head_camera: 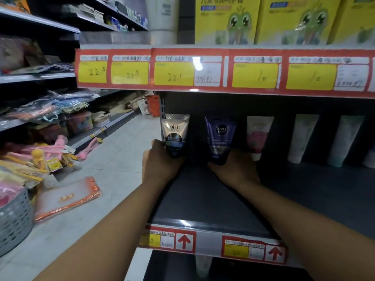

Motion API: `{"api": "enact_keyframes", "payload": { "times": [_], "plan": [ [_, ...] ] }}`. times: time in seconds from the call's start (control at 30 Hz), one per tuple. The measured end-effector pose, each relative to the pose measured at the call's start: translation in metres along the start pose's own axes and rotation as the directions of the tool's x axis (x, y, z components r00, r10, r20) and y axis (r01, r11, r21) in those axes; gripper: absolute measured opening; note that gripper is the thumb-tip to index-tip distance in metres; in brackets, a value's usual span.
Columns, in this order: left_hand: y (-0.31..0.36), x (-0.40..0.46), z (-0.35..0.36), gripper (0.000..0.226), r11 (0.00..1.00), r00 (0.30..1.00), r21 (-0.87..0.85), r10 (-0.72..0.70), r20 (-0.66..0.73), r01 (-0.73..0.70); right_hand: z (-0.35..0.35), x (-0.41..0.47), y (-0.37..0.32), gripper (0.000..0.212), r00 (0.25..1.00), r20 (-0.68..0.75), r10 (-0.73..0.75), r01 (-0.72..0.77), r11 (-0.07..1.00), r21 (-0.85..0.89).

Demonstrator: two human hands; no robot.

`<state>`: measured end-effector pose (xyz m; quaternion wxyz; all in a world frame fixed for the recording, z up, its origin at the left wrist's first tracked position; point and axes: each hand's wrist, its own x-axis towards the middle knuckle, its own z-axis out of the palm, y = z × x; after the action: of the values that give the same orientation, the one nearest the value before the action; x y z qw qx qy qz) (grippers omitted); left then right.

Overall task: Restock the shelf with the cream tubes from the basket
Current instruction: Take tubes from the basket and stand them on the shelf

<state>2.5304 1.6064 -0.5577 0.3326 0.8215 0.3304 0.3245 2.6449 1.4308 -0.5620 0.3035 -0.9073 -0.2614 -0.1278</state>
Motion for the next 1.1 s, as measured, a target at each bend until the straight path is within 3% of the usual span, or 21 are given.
{"api": "enact_keyframes", "payload": {
  "times": [0.23,0.43,1.1],
  "plan": [
    [-0.003,0.004,0.002,0.066,1.0,1.0,0.022,0.009,0.001,-0.009,0.004,0.005,0.006,0.046,0.999,0.046,0.009,-0.008,1.0,-0.018],
    [-0.004,0.007,0.003,0.057,0.999,1.0,0.054,0.005,-0.003,-0.005,0.008,0.009,0.004,0.056,0.999,0.032,-0.026,0.028,0.998,-0.049],
    [-0.009,0.013,0.006,0.062,0.992,1.0,0.123,0.023,0.008,-0.024,0.01,0.009,0.007,0.053,0.998,0.038,-0.045,0.047,0.997,-0.064]
  ]
}}
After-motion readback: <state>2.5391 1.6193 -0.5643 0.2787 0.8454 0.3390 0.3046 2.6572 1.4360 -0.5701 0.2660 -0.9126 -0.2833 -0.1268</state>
